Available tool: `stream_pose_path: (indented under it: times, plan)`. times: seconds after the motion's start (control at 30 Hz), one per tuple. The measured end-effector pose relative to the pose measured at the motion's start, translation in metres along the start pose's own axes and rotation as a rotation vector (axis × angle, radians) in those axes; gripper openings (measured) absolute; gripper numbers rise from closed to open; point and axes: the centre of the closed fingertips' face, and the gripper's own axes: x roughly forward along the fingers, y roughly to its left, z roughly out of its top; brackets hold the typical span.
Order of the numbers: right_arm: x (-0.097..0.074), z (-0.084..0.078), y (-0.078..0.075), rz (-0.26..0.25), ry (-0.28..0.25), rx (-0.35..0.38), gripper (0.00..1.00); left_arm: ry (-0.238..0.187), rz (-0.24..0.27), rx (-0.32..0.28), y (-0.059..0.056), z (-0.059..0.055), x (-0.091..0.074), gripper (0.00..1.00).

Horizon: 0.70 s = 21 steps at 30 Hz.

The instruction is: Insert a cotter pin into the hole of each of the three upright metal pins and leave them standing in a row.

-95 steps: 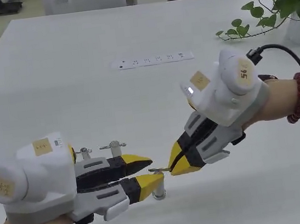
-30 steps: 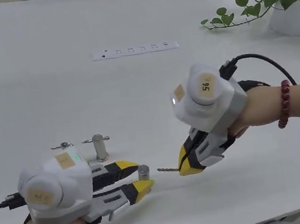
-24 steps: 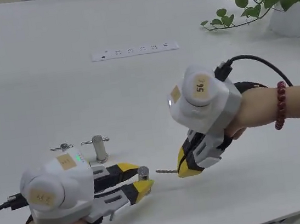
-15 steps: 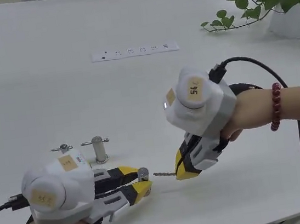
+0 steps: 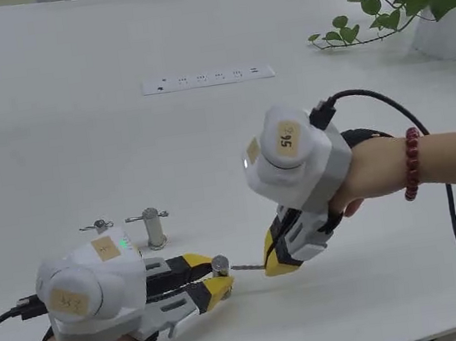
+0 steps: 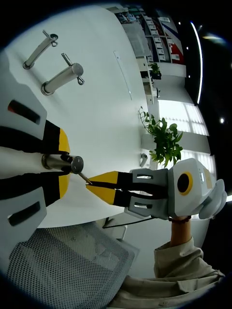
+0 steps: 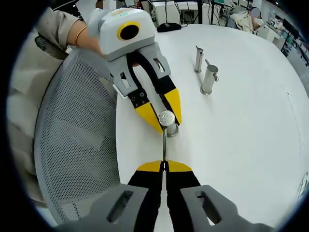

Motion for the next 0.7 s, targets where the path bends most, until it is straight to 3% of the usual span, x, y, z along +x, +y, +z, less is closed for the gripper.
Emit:
stream_pose_path:
  times: [0.6, 0.7]
  plan:
    - [-0.0011, 0.0028, -0.0012, 0.008, 0.005, 0.007, 0.02, -0.005, 0.011, -0.008, 0.0004, -0.0012, 0.0021, 0.12]
    - [-0.0037, 0.0064, 0.0004, 0.020, -0.018, 0.032, 0.02, -0.003, 0.012, -0.010, 0.0006, -0.0022, 0.0028, 0.12]
